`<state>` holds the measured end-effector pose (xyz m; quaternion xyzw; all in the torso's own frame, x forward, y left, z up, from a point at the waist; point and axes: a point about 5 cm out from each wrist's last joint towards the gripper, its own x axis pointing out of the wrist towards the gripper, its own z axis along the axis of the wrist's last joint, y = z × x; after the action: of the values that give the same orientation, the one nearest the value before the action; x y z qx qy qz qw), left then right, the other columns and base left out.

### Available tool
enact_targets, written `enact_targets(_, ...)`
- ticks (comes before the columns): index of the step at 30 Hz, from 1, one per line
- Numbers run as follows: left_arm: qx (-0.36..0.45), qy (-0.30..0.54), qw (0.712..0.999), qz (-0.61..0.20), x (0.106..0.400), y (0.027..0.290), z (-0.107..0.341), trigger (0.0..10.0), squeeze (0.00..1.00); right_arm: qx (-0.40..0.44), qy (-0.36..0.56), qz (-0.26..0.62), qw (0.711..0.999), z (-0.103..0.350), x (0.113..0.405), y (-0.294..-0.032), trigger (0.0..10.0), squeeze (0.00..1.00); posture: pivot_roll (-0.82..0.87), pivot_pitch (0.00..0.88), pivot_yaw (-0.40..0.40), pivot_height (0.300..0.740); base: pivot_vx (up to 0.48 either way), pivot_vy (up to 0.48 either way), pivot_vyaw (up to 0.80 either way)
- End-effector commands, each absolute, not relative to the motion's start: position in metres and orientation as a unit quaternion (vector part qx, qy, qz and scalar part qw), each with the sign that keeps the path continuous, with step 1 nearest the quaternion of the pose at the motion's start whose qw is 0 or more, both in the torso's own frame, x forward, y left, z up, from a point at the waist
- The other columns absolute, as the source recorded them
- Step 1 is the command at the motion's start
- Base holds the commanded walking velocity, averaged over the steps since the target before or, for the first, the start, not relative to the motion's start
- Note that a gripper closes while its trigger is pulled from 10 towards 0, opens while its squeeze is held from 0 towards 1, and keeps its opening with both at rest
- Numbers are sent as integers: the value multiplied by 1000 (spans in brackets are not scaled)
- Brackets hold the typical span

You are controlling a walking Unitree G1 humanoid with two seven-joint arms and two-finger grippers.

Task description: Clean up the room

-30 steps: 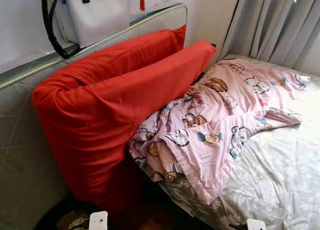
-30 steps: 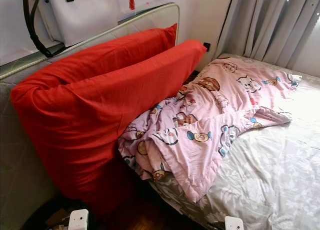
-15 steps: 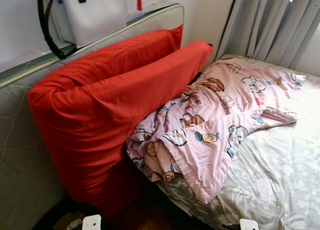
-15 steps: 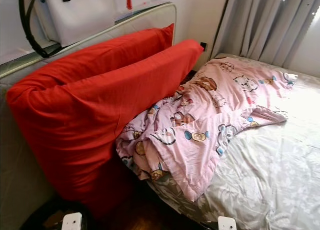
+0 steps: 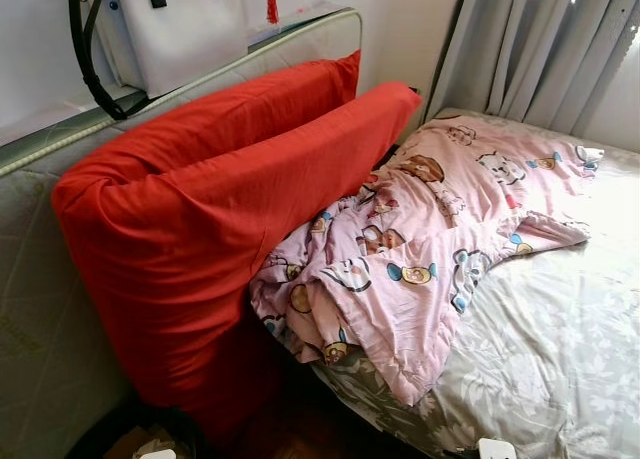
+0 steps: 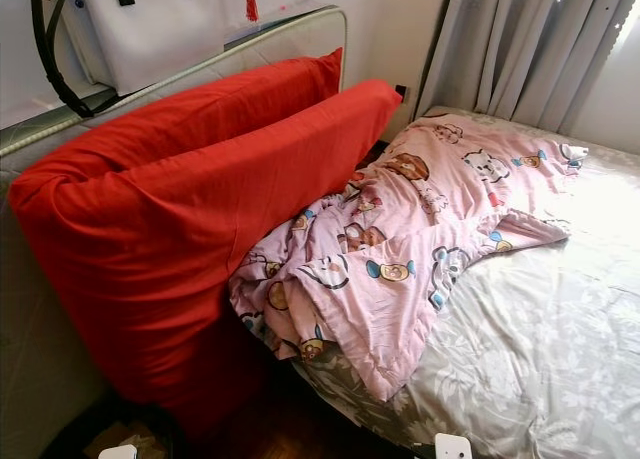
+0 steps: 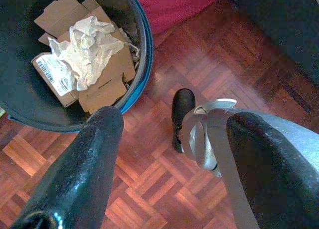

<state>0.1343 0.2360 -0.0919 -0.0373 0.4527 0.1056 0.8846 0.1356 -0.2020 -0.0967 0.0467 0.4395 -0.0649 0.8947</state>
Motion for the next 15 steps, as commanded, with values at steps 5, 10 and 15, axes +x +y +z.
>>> enact_targets(5,-44,463,879,107,133,233,-94,10000,0,51,444,-65,892,-98,133,-199,10000,0,-21,0,-21,740,0,0,0)
enact_targets(10,-47,462,879,108,133,234,-94,10000,0,51,444,-68,892,-98,133,-199,10000,0,-22,0,-13,740,0,0,0)
enact_targets(15,-47,459,881,108,135,240,-91,10000,0,56,441,-72,893,-98,133,-197,10000,0,-32,0,-2,740,0,0,0)
